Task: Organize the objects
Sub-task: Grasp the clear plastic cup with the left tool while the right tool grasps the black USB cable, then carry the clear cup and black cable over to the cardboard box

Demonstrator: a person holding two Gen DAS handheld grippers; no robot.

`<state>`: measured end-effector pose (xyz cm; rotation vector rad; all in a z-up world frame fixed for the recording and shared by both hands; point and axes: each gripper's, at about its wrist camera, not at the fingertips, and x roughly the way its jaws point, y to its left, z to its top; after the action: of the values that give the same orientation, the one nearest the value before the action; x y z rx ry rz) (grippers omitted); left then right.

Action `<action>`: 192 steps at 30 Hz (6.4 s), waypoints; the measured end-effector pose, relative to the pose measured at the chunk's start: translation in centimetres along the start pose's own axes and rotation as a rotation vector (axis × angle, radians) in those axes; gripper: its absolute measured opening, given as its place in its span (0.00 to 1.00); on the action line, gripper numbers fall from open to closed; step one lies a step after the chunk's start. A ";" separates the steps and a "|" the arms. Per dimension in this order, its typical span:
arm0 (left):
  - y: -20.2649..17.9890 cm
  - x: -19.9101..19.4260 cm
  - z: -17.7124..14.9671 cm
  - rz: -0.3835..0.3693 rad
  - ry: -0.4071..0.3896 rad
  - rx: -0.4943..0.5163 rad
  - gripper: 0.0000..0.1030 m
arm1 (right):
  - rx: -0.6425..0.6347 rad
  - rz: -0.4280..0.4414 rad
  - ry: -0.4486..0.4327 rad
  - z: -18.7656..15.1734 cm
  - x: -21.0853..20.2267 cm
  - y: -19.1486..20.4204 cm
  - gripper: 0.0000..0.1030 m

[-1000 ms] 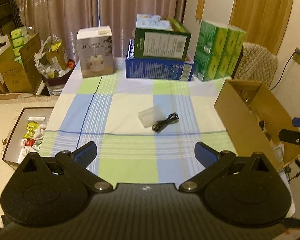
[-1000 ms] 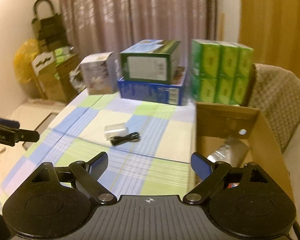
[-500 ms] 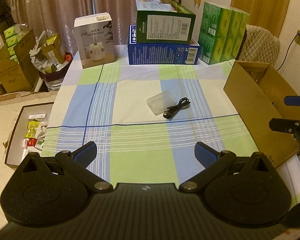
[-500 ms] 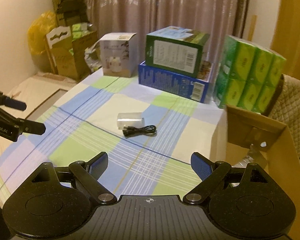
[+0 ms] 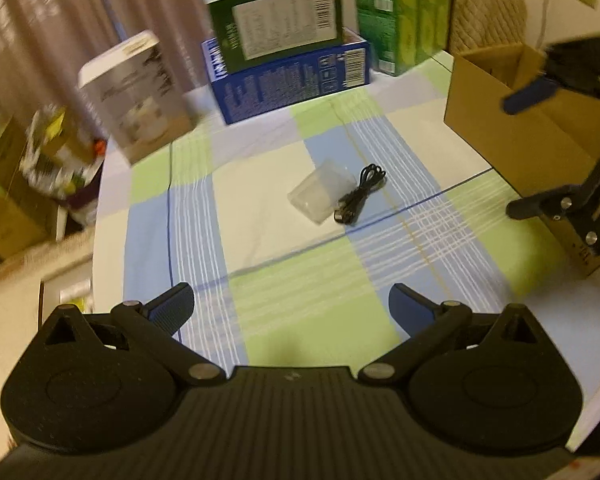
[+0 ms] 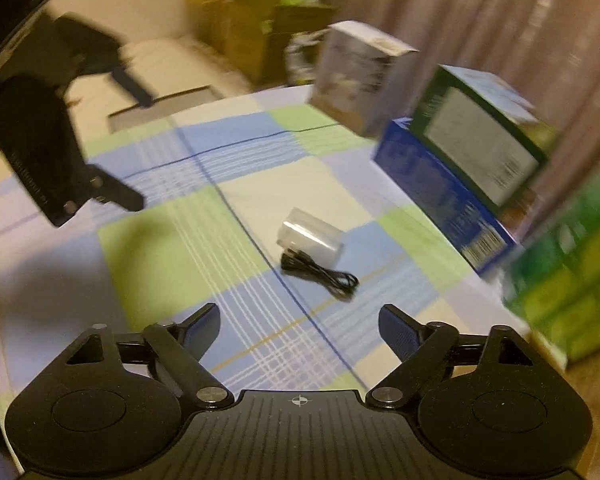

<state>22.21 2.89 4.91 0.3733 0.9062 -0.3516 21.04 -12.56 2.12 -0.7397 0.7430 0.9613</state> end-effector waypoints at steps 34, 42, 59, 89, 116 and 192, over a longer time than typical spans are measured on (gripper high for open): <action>1.4 15.6 4.0 -0.140 0.036 0.182 0.87 | -0.240 0.163 0.168 0.2 16.4 -4.4 0.12; 0.3 16.9 5.8 -0.165 0.020 0.231 0.85 | 0.057 0.084 0.281 -1.1 14.9 -7.3 0.10; -2.2 21.3 9.4 -0.224 0.101 0.237 0.46 | 0.452 -0.005 0.281 -1.8 13.1 -10.4 0.10; -9.0 9.0 -2.2 -0.333 0.267 -0.018 0.64 | 1.052 0.032 0.098 -13.0 1.8 3.1 0.10; -11.0 10.9 -2.2 -0.292 0.278 0.110 0.46 | 1.074 0.034 0.021 -14.6 2.8 3.6 0.10; -25.7 -10.6 -0.4 -0.309 -0.118 -0.401 0.45 | 1.093 -0.365 -0.245 -24.7 -25.5 3.6 0.10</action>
<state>4.47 -18.10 9.08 -0.1582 0.8952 -0.4585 2.82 -42.44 8.88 0.2067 0.7500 0.2056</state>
